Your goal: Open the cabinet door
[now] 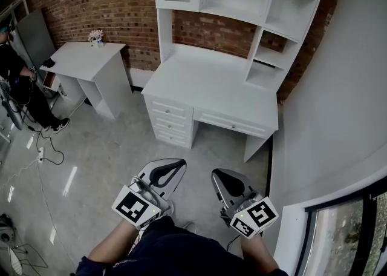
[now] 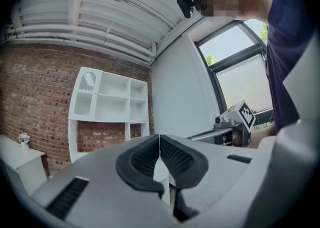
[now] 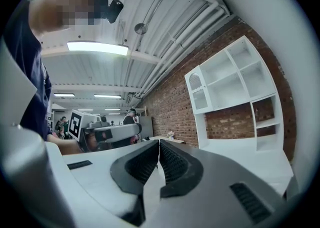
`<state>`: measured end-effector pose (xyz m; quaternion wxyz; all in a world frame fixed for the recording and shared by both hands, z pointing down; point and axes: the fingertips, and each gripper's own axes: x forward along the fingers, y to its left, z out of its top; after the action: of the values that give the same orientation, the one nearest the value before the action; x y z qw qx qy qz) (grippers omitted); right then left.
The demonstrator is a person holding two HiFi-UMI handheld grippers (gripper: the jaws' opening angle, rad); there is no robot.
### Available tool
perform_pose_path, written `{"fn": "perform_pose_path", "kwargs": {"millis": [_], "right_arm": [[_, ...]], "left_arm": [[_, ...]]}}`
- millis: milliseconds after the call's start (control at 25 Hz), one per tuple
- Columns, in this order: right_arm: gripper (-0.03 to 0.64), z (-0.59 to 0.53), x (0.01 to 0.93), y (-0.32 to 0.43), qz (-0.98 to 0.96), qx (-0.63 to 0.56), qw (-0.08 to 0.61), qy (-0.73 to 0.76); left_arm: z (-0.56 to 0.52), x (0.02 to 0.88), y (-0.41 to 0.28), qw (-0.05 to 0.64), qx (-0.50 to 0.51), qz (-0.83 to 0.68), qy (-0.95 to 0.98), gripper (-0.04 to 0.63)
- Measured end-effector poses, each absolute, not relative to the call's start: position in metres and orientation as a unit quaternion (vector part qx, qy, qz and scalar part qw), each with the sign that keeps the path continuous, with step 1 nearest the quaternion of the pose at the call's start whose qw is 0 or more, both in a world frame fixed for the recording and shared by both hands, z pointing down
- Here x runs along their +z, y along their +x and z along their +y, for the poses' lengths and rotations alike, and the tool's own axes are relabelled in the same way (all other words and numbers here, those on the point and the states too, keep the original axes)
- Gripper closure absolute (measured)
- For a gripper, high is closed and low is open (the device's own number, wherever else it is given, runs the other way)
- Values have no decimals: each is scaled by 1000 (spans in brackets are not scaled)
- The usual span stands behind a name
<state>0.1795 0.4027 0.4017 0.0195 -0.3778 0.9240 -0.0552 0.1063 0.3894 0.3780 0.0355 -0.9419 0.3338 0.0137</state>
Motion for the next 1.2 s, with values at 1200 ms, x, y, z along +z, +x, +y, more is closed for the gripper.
{"fn": "perform_pose_path", "kwargs": {"millis": [1200], "right_arm": [[591, 187, 422, 124, 929, -69, -9, -364]], "left_arm": [[172, 400, 50, 17, 24, 349, -937, 586]]}}
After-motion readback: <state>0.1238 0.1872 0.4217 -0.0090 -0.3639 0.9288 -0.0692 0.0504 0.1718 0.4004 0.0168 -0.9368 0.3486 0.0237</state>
